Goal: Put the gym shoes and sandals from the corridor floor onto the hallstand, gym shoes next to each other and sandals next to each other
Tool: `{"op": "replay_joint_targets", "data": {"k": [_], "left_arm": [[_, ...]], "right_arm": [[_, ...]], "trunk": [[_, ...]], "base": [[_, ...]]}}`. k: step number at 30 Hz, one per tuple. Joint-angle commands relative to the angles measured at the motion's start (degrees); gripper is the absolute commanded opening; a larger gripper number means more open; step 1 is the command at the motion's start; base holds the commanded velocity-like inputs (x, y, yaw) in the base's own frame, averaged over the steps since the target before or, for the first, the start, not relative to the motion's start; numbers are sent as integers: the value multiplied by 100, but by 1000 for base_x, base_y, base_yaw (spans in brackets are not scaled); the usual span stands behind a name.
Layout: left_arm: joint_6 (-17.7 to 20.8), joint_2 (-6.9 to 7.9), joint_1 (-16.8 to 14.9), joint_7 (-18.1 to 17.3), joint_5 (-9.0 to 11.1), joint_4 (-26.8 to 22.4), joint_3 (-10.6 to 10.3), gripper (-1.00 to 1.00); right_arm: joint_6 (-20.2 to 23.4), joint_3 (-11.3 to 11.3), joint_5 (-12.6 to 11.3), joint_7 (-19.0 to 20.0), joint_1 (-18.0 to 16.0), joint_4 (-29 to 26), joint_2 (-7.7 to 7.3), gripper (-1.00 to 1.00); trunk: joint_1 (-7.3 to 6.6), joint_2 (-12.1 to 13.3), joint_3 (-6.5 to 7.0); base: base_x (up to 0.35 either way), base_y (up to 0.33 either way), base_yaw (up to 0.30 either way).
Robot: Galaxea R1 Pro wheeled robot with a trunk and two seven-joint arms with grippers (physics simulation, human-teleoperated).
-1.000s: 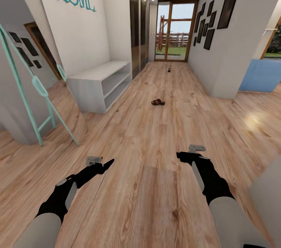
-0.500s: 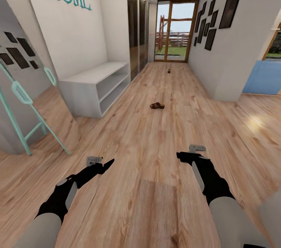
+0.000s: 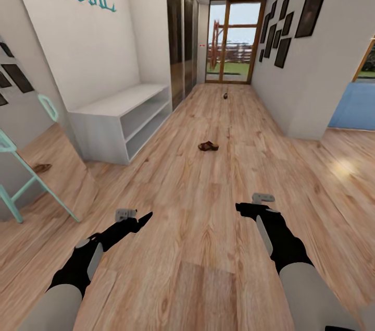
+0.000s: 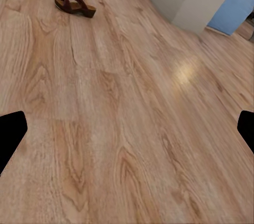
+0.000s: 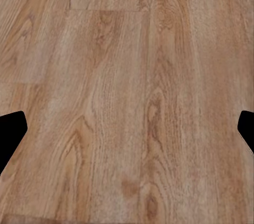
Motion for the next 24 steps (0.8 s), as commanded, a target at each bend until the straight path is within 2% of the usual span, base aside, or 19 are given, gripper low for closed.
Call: {"op": "replay_joint_targets", "data": {"k": [1,24], "left_arm": [[6,-3,-4,-33,-16,0,22,100],[6,-3,-4,-33,-16,0,14,100]], "right_arm": [[29,-13,18,-1,-2,-8,5,100],[29,-13,20,-7,-2,-11,5,100]], "trunk": [[2,-2,-5],[2,-2,-5]], "base": [[346,-93,0],[346,-96,0]]}}
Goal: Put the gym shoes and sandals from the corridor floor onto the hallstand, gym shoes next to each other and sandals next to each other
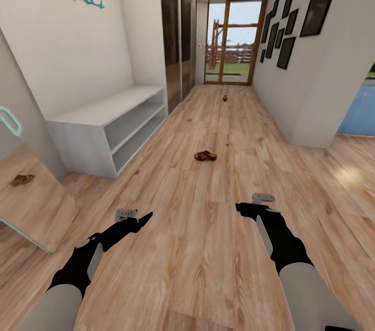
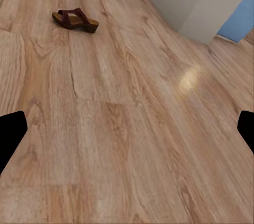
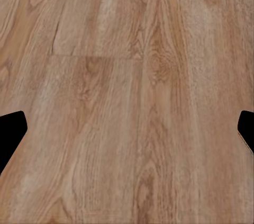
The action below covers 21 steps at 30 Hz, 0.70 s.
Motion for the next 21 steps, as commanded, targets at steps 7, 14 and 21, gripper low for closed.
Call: {"op": "replay_joint_targets", "data": {"k": [7,14,21], "left_arm": [[6,-3,-3,-33,-16,0,22,100],[6,-4,-4,-33,-16,0,22,100],[6,-10,-4,-33,-16,0,22,100]], "right_arm": [[29,-9,24,-15,-2,-12,5,100],[29,-9,25,-35,-3,-13,5,100],[29,-8,26,-38,-3,-13,8,100]], "trunk": [[2,-2,-5],[2,-2,-5],[2,-2,-5]], "base": [[346,-105,0],[346,-122,0],[345,-143,0]]}}
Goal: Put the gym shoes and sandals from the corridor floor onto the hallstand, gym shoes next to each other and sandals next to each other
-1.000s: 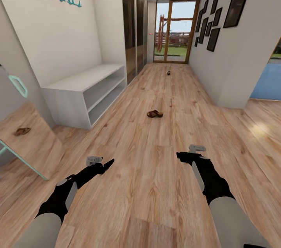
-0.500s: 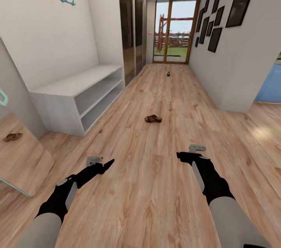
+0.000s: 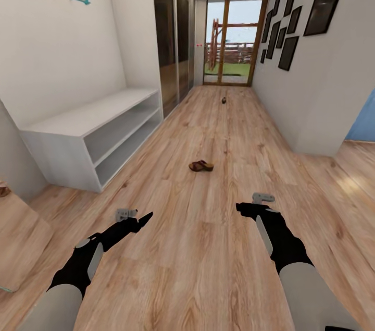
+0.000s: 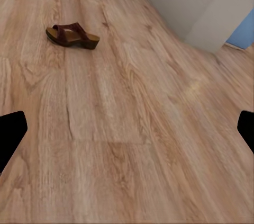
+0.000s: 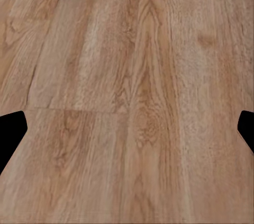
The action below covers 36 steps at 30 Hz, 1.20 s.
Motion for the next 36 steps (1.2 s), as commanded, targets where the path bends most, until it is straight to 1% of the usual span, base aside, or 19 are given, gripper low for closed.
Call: {"op": "replay_joint_targets", "data": {"k": [1,12,28,36], "left_arm": [[6,-3,-5,-33,-16,-1,22,100],[6,-4,-4,-33,-16,-1,17,100],[6,-5,-4,-33,-16,-1,14,100],[9,-5,-5,-33,-16,-1,13,100]], "right_arm": [[29,-11,19,-1,-2,-7,5,100],[29,-10,19,-1,-2,-7,6,100],[29,-8,19,-1,-2,-7,7,100],[29,-8,19,-1,-2,-7,8,100]], "trunk": [[2,-2,-5],[2,-2,-5],[2,-2,-5],[2,-2,-5]], "base": [[342,-157,0],[338,-168,-17],[336,-173,-180],[334,-173,-59]]}}
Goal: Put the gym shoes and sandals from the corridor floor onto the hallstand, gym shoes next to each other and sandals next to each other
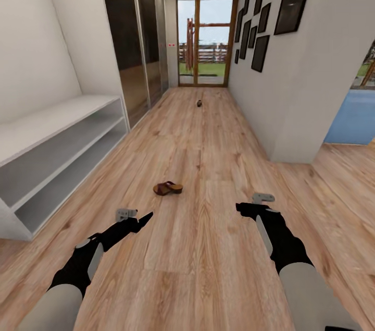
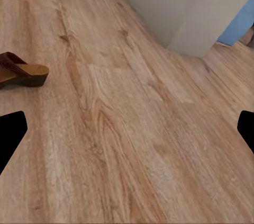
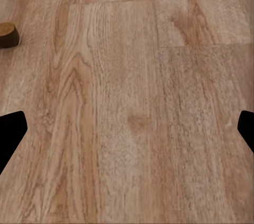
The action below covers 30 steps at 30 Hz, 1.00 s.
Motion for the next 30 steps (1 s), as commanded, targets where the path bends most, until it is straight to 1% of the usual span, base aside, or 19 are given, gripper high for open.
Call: {"op": "replay_joint_targets", "data": {"k": [1,30], "left_arm": [[5,-3,-4,-33,-16,-1,22,100],[4,-3,-4,-33,-16,-1,22,100]], "right_arm": [[28,-12,19,-1,-2,-7,4,100],[28,-13,19,-1,-2,-7,2,100]], "trunk": [[2,-2,-5],[2,-2,-5]], "base": [[334,-173,-14],[328,-178,-1]]}}
